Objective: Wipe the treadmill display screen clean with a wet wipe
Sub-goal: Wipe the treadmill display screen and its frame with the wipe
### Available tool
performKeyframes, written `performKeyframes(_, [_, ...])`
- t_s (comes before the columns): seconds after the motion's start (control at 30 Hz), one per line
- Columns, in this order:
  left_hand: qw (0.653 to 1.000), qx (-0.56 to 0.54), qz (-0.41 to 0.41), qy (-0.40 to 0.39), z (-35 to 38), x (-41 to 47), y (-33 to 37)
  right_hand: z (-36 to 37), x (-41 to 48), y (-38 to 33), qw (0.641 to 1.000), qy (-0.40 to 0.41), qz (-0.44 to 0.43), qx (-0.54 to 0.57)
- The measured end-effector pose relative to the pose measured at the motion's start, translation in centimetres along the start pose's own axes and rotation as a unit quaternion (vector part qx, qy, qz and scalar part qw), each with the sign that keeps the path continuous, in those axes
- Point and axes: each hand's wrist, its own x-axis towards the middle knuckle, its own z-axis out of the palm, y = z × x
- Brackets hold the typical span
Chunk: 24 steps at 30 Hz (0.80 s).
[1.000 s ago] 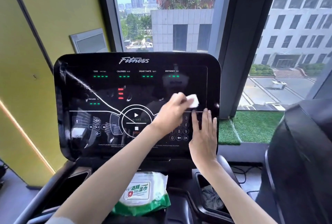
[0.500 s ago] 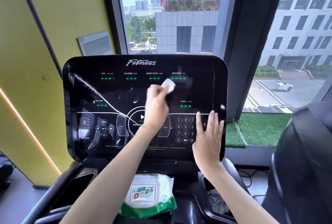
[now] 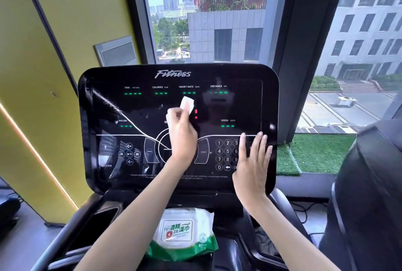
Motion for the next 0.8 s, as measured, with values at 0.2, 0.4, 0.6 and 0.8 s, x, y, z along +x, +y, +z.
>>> performKeyframes(0.2, [0.931, 0.039, 0.303, -0.2, -0.7, 0.5, -1.9, 0.1, 0.1, -0.1, 1.0, -0.028, 0.004, -0.003])
performKeyframes(0.4, [0.997, 0.01, -0.051, 0.054, -1.1, 2.1, -1.6, -0.1, -0.1, -1.1, 0.998, -0.032, 0.029, 0.036])
performKeyframes(0.6, [0.953, 0.01, 0.245, -0.179, -1.9, 1.3, -2.7, -0.4, 0.2, -3.0, 0.997, -0.002, -0.055, 0.058])
performKeyframes(0.8, [0.996, 0.014, -0.056, 0.07, -4.0, 3.3, -4.6, -0.5, 0.5, -4.5, 0.988, -0.012, -0.14, 0.062])
